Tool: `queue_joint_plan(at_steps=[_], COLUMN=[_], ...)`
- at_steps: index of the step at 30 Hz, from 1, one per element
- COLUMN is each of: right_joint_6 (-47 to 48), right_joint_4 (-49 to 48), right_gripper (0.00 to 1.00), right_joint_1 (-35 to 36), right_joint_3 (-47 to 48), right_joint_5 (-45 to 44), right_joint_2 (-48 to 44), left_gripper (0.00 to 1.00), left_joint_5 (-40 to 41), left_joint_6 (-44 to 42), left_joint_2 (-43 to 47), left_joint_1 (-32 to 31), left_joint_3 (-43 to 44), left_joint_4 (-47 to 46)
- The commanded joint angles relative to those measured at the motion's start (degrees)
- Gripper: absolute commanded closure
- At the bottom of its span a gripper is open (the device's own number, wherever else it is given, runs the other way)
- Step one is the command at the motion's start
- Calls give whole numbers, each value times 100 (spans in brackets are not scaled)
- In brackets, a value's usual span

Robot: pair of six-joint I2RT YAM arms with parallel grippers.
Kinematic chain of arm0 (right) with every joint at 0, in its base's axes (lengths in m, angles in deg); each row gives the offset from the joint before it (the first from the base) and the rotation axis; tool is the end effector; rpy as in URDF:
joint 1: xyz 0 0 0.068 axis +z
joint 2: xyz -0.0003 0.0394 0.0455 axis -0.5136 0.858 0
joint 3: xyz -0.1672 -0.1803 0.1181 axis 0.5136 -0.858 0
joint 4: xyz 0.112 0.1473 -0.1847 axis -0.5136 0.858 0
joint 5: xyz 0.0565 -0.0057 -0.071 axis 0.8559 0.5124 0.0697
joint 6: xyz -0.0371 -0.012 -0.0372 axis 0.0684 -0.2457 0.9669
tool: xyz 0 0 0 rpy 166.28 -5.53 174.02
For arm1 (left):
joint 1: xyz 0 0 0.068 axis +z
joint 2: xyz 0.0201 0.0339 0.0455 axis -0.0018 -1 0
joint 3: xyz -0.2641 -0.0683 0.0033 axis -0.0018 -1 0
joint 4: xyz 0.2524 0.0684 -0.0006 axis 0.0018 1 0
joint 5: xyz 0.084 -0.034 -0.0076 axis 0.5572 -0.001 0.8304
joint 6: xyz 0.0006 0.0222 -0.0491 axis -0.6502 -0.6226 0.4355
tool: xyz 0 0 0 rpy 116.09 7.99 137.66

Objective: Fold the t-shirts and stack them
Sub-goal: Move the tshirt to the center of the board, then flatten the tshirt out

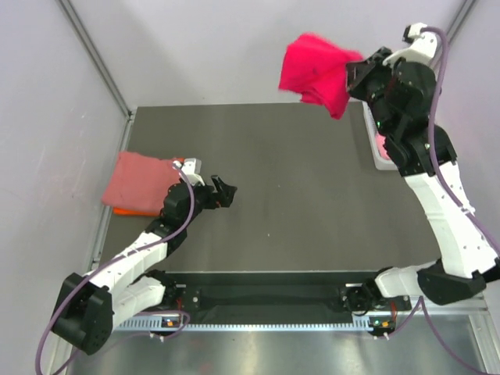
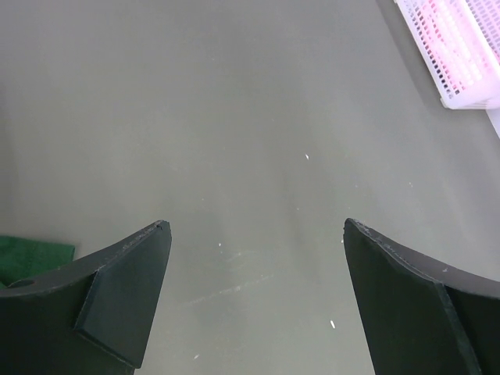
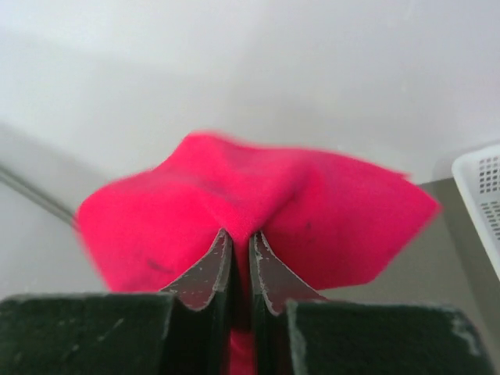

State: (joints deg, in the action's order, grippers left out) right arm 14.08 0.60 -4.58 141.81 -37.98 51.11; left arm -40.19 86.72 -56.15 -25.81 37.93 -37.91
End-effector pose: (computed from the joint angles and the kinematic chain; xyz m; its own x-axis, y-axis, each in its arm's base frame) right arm 0.2327 0.0993 0.5530 0.0398 0.4346 -0.8997 -0.0680 0.8995 0.4315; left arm 0.1988 -0.0975 0.2283 -0.4127 -0.3267 -0.8503 0.3015 0.8318 -0.4659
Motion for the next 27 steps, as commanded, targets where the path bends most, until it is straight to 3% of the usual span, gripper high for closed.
queue_joint_plan(at_steps=[1, 3, 4, 5, 7, 10, 12, 13, 17, 19, 27], right_joint_6=[-37, -91, -82, -73, -21, 190, 348, 392, 507, 577, 472], right_joint_4=[61, -210, -255, -282, -238, -290, -343, -448, -958, -1099, -1318], right_gripper=[92, 64, 43, 16, 8, 15, 24, 33, 52, 56, 51], right_joint_1=[57, 48, 39, 57, 48, 48, 48, 48, 92, 258, 1041], right_joint_3=[-984, -1672, -2354, -2657, -3472, -4378, -4767, -5126, -5876, -6087, -6650], right_joint_5=[810, 1159, 1292, 1389, 1653, 1987, 2180, 2294, 3006, 3297, 3359], right_joint_2=[-394, -805, -912, -1001, -1168, -1221, -1204, -1204, -1204, -1160, -913], left_gripper=[4, 4, 4, 4, 2, 1, 1, 1, 3, 4, 6], left_joint_5=[108, 108, 186, 309, 389, 625, 1159, 1345, 1094, 777, 468], left_joint_6=[-116, -124, -125, -125, -98, 112, 523, 630, 614, 456, 385], left_joint_2=[122, 149, 175, 175, 158, 35, -35, -105, -132, -158, -378], left_joint_1=[-2, 7, 7, -2, -2, -2, -2, 7, 7, 7, 7], left_joint_3=[21, 21, 29, 21, 30, 108, 161, 170, 179, 161, 249], left_joint_4=[-175, -140, -123, -123, -96, 87, 281, 403, 335, 177, 124])
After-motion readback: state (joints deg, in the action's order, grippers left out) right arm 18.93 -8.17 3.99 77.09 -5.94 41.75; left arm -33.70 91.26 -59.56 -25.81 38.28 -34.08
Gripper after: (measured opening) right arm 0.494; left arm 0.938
